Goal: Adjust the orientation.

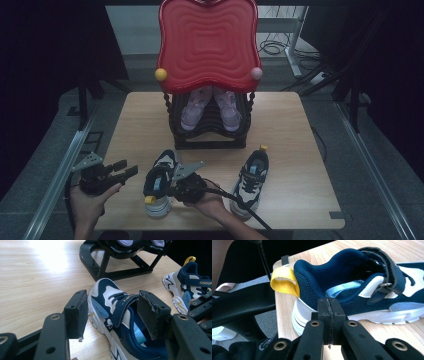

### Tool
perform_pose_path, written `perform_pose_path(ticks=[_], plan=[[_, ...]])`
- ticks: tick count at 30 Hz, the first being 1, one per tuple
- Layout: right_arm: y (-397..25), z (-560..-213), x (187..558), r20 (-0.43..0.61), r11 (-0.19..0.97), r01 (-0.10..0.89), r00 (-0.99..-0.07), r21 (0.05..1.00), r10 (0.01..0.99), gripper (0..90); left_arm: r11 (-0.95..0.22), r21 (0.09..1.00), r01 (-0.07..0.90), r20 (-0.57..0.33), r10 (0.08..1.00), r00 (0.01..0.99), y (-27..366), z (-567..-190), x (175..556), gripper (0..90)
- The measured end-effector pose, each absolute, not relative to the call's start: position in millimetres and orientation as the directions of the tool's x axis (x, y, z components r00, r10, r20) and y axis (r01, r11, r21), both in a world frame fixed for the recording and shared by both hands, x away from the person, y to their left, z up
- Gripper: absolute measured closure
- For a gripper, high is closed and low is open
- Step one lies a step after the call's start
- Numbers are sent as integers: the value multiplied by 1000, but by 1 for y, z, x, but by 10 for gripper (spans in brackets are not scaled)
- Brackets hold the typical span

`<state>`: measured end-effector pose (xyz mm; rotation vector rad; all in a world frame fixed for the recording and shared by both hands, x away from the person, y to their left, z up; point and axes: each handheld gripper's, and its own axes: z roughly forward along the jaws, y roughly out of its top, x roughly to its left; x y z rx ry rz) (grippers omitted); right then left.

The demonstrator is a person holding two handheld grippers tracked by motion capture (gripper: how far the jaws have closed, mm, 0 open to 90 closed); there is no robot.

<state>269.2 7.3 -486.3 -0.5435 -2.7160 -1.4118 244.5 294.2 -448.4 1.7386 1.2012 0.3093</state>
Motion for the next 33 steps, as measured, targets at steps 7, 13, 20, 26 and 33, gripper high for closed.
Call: perform_pose_path(ticks=[7, 13, 20, 26, 33], plan=[[15, -487, 268, 184, 530, 307, -944, 790, 273, 893, -50, 811, 583, -295, 825, 481, 294, -449, 244, 421], [21, -487, 266, 180, 531, 299, -947, 793, 265, 893, -41, 816, 577, -298, 825, 480, 295, -447, 244, 420], [33, -488, 265, 183, 529, 292, -951, 797, 250, 894, -34, 816, 578, -299, 829, 472, 297, -446, 243, 420], [45, -490, 264, 185, 521, 289, -952, 803, 243, 893, -35, 815, 578, -298, 830, 471, 298, -447, 243, 421], [45, -489, 262, 179, 521, 285, -953, 805, 245, 891, -38, 812, 582, -297, 832, 468, 298, -447, 244, 421]])
